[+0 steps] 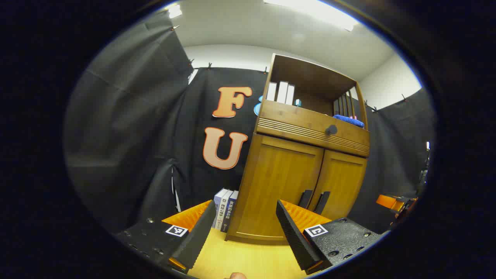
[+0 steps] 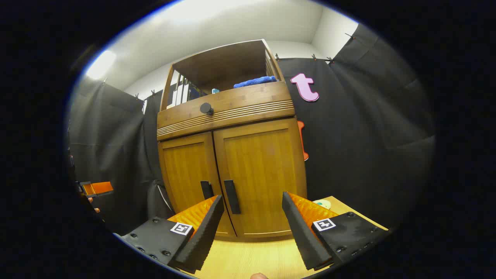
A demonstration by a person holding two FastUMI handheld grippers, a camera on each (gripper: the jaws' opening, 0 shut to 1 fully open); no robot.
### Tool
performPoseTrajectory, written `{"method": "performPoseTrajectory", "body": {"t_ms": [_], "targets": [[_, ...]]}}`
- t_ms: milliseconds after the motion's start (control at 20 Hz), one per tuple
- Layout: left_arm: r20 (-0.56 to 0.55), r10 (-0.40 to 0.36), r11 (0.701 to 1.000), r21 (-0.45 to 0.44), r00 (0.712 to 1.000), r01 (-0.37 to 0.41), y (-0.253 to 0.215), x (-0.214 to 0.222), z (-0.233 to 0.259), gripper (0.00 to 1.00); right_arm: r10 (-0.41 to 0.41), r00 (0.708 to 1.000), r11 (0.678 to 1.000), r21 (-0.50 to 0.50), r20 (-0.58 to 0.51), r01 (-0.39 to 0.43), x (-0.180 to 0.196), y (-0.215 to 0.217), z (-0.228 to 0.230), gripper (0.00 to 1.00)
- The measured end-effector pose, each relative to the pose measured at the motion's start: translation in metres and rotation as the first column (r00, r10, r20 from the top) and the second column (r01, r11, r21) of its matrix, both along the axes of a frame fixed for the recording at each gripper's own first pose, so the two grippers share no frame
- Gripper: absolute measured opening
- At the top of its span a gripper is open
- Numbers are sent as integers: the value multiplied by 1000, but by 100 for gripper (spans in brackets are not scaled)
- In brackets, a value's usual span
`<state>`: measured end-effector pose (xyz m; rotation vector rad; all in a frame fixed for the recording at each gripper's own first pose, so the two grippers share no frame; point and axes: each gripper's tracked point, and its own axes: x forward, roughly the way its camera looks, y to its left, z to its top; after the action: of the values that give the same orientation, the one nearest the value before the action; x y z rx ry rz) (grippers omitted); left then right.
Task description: Open the right door of the double-door shoe cabinet with the right hand, and open the left door with the left hand.
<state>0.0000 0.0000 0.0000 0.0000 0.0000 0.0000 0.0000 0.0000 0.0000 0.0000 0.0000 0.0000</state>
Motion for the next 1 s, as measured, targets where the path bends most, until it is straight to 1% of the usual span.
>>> {"method": "performPoseTrajectory", "body": {"t_ms": [100,150,200,250,350,400,450,500,550,600,650,700,750,850,900,950,1000], "targets": [[-1,-33,999,19,999,33,-13,1,5,92,-56,998,998,-21,31,56,-4,-12,9,97],[2,-45,999,26,999,45,-20,3,6,95,-79,996,996,-32,38,81,-6,-19,12,97],[7,-57,998,32,998,57,-25,2,7,94,-95,994,994,-40,44,97,-8,-22,15,97],[16,-69,997,36,997,68,-28,2,8,92,-101,994,994,-46,49,103,-10,-24,17,97],[26,-89,996,28,996,89,-35,1,10,92,-116,992,991,-54,50,119,-16,-31,19,97],[23,-97,995,22,995,97,-37,2,9,94,-137,989,988,-61,47,140,-17,-38,20,97],[16,-101,995,23,995,101,-39,4,7,94,-161,986,984,-67,47,164,-20,-45,21,97],[11,-99,995,32,995,99,-39,6,8,92,-179,983,981,-69,51,182,-22,-51,23,97],[8,-95,995,44,995,95,-38,7,8,95,-190,980,979,-70,54,194,-24,-53,26,97],[4,-93,994,55,996,93,-38,7,8,93,-197,979,977,-70,59,201,-26,-55,27,89],[-4,-94,994,61,996,94,-40,8,6,91,-202,977,976,-70,65,206,-28,-56,29,89],[-9,-99,993,60,995,99,-41,9,5,95,-205,976,975,-72,68,210,-28,-57,30,97],[-13,-102,993,58,995,103,-43,9,4,95,-205,976,975,-73,67,210,-28,-55,28,88],[-15,-102,993,64,995,103,-42,10,5,94,-196,979,977,-76,61,200,-24,-51,25,89],[-16,-101,993,66,995,102,-41,10,5,95,-187,981,979,-75,56,191,-21,-47,22,100],[-18,-102,993,66,995,103,-42,10,3,95,-176,983,981,-75,50,179,-17,-43,20,98],[-20,-105,992,64,994,107,-42,10,2,95,-167,985,983,-76,45,170,-13,-39,16,89]]}}
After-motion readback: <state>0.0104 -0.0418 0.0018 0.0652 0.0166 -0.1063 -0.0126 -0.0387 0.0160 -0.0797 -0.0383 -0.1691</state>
